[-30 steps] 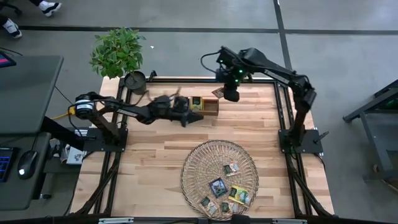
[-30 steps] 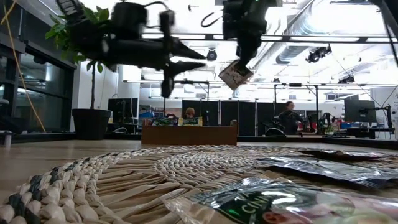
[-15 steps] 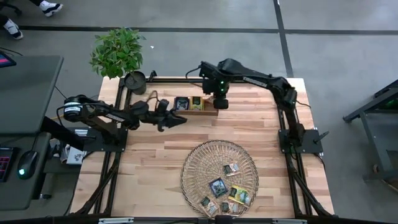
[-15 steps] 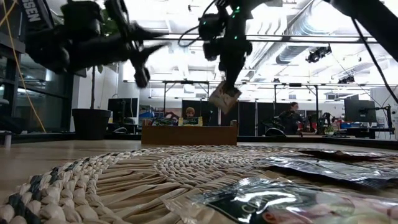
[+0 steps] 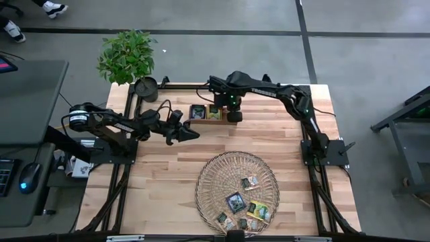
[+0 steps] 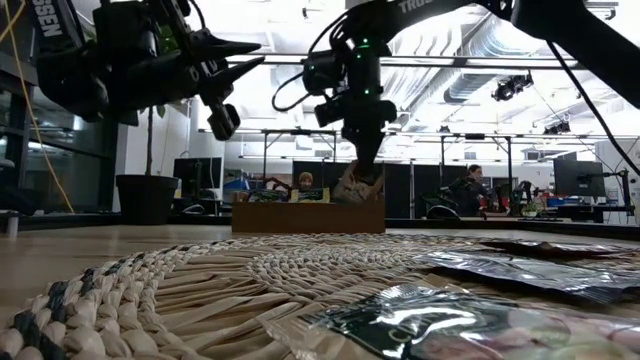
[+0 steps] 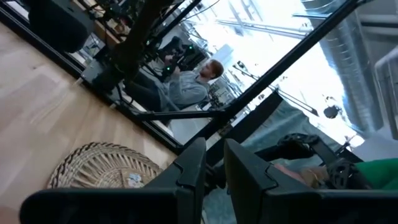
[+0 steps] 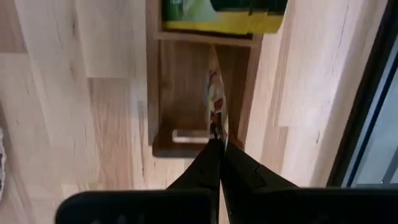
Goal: Pick & Place Tea
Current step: Put the brown tea bag in the right section of the wooden organizer
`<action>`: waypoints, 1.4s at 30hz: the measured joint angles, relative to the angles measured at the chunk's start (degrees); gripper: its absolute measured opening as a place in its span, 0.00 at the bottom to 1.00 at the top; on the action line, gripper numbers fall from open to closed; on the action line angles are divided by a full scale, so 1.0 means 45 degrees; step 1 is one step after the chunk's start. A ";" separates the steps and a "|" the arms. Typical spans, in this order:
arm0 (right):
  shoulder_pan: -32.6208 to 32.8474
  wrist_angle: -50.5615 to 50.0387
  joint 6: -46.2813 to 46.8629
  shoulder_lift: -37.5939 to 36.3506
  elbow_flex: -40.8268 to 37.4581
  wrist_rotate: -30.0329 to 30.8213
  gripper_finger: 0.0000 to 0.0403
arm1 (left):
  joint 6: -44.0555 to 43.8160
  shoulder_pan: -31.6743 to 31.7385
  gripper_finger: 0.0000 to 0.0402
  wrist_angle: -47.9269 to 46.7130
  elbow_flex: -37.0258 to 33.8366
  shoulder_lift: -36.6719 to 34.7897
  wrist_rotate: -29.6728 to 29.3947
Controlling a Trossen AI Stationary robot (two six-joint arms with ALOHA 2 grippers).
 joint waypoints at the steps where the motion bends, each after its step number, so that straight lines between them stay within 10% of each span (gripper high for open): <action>1: 0.0000 0.0078 0.0007 0.0031 0.0000 0.0001 0.00 | 0.0000 0.0000 0.14 -0.0035 -0.0005 0.0000 0.0041; 42: -0.0005 0.0042 0.0037 0.0051 -0.0005 0.0580 0.17 | -0.0141 0.0000 0.14 -0.0090 0.0010 0.0000 0.0503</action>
